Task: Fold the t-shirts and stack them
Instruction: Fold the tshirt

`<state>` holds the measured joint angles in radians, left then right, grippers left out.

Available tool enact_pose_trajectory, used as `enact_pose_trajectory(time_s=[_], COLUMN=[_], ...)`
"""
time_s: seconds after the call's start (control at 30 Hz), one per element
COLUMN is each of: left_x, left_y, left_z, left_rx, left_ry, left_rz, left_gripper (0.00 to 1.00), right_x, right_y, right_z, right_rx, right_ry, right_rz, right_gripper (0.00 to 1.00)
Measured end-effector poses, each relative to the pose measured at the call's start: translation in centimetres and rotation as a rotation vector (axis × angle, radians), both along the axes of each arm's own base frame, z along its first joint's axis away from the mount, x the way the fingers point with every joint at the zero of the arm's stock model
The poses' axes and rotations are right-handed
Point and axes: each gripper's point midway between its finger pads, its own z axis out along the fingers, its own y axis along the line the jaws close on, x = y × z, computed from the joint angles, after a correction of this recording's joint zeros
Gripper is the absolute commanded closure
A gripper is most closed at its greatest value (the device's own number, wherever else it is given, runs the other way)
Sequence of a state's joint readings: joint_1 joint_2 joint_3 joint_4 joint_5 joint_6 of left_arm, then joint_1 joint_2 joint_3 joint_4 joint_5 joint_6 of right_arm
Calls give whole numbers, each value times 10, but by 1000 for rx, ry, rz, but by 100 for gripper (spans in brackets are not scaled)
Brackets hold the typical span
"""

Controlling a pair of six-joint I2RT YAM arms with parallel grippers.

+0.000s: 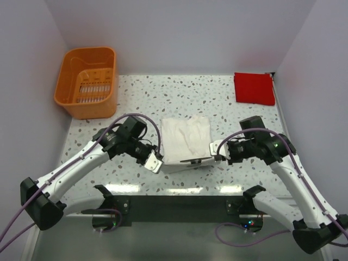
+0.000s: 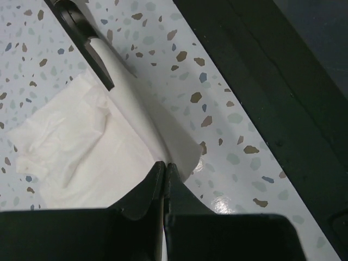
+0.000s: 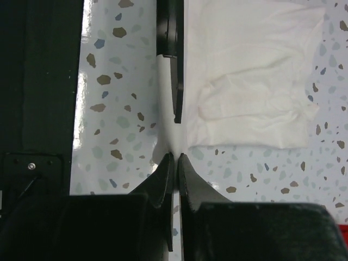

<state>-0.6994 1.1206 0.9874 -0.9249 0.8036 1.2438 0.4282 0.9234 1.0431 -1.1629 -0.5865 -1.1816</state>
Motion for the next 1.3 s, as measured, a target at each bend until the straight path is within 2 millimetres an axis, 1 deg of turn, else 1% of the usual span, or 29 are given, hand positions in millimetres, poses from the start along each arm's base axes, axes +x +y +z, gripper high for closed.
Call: enact_pose_trajectory(time_s=[0.03,0.07,0.13,0.17,0.23,0.37,0.5,0.67,0.83,0.93,1.07,1.13,1.3], left_x=[-1,1,10,20,42,99,140,172,209,231,250,257,276], left_y=[-1,-2,-5,-7,-7,-9,-14,-13,-12,-11,-8,-7,-9], left_z=[5,9,12,12,7,-1,-12,-34,-54,-62,-71,-78,-97], left_rx=[-2,0,15,25,60,113,136,165,179,176,175,175,177], left_ry=[10,17,34,39,64,91,105,124,146,145,143,142,126], left_rz=[6,13,29,45,82,130,135,127,137,151,166,173,214], left_gripper=[100,100,100,100,100,100,100,100,100,100,100,100,100], right_x=[-3,-2,3,9,27,69,99,141,173,193,221,234,249], right_y=[0,1,1,2,2,-3,-10,-11,-10,-7,-4,-2,0], right_z=[3,4,1,-2,-9,-25,-39,-50,-69,-76,-87,-96,-125], right_rx=[4,-2,-23,-38,-67,-111,-133,-142,-151,-153,-152,-152,-157], right_ry=[8,19,52,72,115,171,204,223,254,266,268,272,319], right_rz=[5,6,10,11,9,14,24,33,39,37,29,24,-7], right_gripper=[100,100,100,100,100,100,100,100,100,100,100,100,100])
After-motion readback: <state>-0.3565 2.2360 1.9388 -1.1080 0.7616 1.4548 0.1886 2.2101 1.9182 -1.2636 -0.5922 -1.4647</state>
